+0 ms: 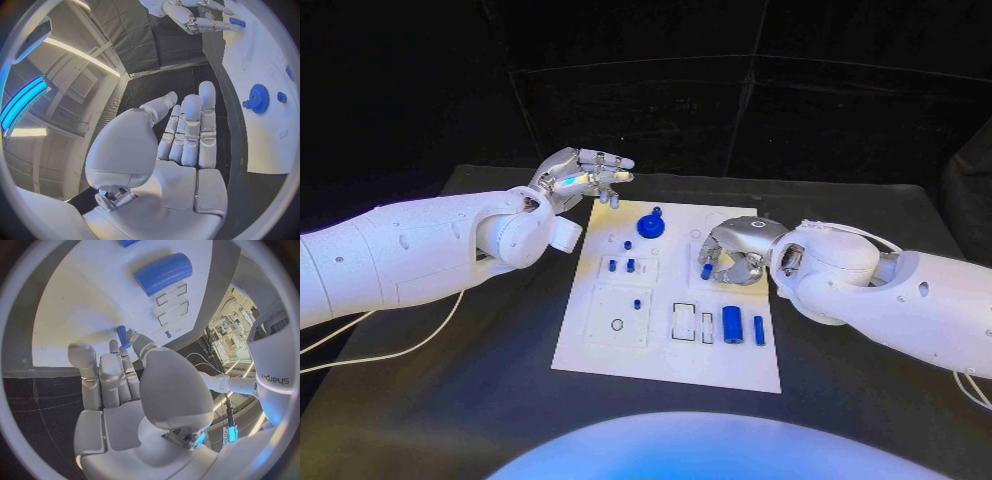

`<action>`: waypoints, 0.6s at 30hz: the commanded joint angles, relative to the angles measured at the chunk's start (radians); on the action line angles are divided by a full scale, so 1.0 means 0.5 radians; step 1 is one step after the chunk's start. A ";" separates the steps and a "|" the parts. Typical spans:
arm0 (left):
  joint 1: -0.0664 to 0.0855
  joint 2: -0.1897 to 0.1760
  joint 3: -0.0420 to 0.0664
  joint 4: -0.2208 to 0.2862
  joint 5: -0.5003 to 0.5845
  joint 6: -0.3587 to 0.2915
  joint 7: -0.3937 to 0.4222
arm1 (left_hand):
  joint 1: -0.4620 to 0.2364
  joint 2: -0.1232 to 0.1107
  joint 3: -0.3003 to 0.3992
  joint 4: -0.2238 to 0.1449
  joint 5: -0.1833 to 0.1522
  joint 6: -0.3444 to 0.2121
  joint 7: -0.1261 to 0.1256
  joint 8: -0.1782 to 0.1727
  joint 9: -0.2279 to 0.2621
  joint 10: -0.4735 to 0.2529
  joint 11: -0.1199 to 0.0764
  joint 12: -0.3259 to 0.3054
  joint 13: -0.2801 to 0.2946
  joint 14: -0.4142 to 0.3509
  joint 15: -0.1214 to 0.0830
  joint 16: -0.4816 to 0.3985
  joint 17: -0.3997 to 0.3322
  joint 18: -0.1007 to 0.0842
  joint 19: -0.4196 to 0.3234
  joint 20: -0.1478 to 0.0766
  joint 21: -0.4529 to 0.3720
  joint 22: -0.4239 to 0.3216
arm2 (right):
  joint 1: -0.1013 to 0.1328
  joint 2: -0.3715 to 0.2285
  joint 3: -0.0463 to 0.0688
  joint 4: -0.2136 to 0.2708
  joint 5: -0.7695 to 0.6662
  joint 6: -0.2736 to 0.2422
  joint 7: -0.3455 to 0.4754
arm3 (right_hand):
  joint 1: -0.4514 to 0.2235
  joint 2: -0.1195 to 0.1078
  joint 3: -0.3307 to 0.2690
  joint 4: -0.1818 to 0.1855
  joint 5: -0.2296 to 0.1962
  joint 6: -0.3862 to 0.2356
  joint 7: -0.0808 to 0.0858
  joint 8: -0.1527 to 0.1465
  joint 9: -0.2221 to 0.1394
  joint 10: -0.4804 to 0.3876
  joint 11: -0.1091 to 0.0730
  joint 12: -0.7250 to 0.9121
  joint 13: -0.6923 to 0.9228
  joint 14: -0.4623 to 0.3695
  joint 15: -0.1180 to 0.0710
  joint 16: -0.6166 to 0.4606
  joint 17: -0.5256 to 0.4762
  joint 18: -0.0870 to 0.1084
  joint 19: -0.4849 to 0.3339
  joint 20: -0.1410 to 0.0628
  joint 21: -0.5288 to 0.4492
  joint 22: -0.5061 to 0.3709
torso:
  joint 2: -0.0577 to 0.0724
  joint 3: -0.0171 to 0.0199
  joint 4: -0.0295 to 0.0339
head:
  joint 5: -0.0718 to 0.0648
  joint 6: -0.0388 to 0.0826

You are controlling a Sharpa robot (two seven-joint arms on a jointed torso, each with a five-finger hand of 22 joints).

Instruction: Assemble the parts on the task board

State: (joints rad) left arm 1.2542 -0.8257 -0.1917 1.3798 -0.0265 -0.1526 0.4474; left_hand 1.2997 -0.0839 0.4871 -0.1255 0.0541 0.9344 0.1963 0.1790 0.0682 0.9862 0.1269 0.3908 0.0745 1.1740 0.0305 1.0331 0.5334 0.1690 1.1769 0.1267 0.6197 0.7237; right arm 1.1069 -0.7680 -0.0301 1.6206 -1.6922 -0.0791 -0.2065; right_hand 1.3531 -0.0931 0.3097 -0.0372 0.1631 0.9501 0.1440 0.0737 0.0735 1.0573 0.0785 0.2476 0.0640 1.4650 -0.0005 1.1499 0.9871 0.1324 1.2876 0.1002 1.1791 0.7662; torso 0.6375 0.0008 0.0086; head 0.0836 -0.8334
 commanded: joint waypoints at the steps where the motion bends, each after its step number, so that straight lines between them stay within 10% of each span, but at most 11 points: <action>1: 0.003 0.002 0.001 0.001 0.009 0.025 0.004 | 0.002 0.014 -0.015 0.001 -0.005 -0.002 0.012 0.005 -0.003 -0.012 -0.005 0.013 -0.003 -0.015 0.004 -0.010 -0.002 0.026 -0.012 0.001 -0.008 -0.002 | 0.003 0.015 0.001 -0.012 0.000 0.020 0.041 | 0.006 0.021 0.029 0.002 -0.011 0.024 0.000 0.003 -0.002 0.038 -0.002 -0.020 -0.003 0.023 -0.016 0.019 0.011 0.005 0.019 -0.004 0.018 0.015 | -0.001 0.0021 -0.002 | 0.004 -0.007; 18: 0.003 0.001 0.001 -0.001 0.009 0.036 -0.012 | 0.002 0.015 -0.016 0.001 -0.005 -0.003 0.013 0.006 -0.002 -0.014 -0.005 0.015 -0.003 -0.017 0.004 -0.010 -0.004 0.026 -0.013 0.002 -0.010 -0.003 | 0.002 0.044 0.000 -0.050 -0.026 0.073 0.016 | 0.044 0.060 0.211 -0.021 -0.053 0.282 -0.017 0.093 0.032 0.256 -0.028 -0.076 0.010 0.041 -0.043 0.086 0.071 -0.010 0.068 -0.027 0.077 0.111 | -0.003 0.0001 -0.001 | 0.004 -0.018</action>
State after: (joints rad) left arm 1.2542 -0.8255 -0.1918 1.3791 -0.0265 -0.1489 0.4427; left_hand 1.2996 -0.0839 0.4870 -0.1255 0.0541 0.9344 0.1963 0.1790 0.0678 0.9862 0.1268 0.3949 0.0746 1.1705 0.0340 1.0331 0.5324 0.1689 1.1769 0.1267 0.6197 0.7230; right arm 1.1066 -0.7466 -0.0298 1.5964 -1.6933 -0.0656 -0.1943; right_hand 1.3715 -0.0755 0.4099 -0.0458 0.1391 1.0840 0.1373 0.1162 0.0866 1.1784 0.0677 0.2113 0.0667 1.4645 -0.0152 1.1902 1.0216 0.1322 1.3154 0.0872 1.2139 0.8207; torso 0.6364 0.0012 0.0081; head 0.0853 -0.8413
